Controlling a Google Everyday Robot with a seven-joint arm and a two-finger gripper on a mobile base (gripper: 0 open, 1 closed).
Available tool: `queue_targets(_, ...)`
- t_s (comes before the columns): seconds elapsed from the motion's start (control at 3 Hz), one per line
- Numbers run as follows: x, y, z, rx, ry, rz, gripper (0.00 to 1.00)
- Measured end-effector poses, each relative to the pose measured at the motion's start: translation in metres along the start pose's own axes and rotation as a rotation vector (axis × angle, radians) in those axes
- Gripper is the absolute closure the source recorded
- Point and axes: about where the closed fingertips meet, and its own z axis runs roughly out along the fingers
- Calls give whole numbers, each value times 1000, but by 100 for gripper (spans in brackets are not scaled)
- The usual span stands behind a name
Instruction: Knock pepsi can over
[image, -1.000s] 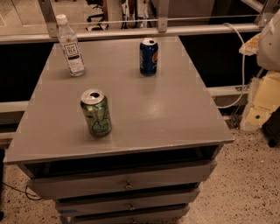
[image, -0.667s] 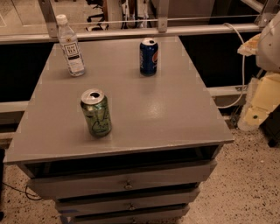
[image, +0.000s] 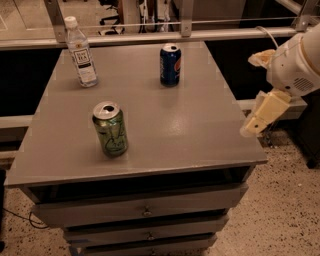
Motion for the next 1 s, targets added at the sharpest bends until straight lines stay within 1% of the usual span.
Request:
queue_targets(0.33, -22, -47, 36, 69, -166, 18, 0)
queue_targets(0.67, -44, -98, 73, 115, -298, 67, 0)
queue_targets(1.0, -66, -139, 108, 114, -405, 138, 0)
